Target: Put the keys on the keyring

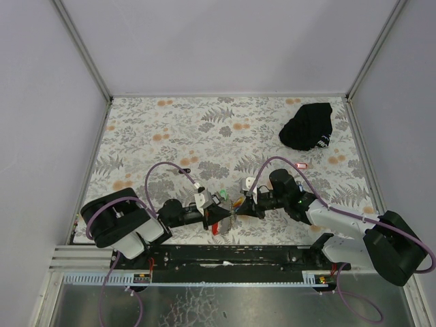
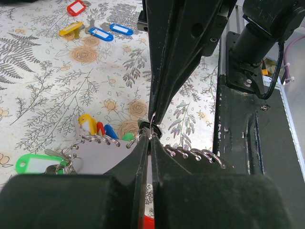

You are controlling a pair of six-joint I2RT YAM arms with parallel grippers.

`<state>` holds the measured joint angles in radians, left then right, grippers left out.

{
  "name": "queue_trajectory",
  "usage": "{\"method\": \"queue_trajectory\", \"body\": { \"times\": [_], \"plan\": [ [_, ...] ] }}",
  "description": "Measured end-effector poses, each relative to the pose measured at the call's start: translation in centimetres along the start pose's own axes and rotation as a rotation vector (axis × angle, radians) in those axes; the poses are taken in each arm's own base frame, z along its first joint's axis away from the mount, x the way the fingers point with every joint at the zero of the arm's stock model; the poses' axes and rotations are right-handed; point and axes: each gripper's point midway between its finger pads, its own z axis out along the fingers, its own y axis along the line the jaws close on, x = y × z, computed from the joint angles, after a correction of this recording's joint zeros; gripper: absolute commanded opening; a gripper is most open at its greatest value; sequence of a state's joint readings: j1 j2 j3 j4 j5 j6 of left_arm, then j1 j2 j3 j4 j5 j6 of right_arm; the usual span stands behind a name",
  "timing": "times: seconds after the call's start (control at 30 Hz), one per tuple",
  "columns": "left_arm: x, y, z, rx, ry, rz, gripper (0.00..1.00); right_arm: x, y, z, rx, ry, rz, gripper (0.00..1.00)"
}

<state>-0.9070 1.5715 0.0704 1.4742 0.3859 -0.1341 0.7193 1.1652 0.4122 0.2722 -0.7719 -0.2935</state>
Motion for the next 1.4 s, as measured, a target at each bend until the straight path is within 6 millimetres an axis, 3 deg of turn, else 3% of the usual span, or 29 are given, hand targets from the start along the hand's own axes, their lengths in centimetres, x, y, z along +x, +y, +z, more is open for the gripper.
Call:
{"method": "queue_trajectory", "body": {
  "times": [1.4],
  "plan": [
    [0.29, -0.49, -0.06, 0.029, 0.012, -0.023, 0.00, 0.24, 0.52, 0.51, -0.012, 0.026, -0.016, 0.00]
  ]
}}
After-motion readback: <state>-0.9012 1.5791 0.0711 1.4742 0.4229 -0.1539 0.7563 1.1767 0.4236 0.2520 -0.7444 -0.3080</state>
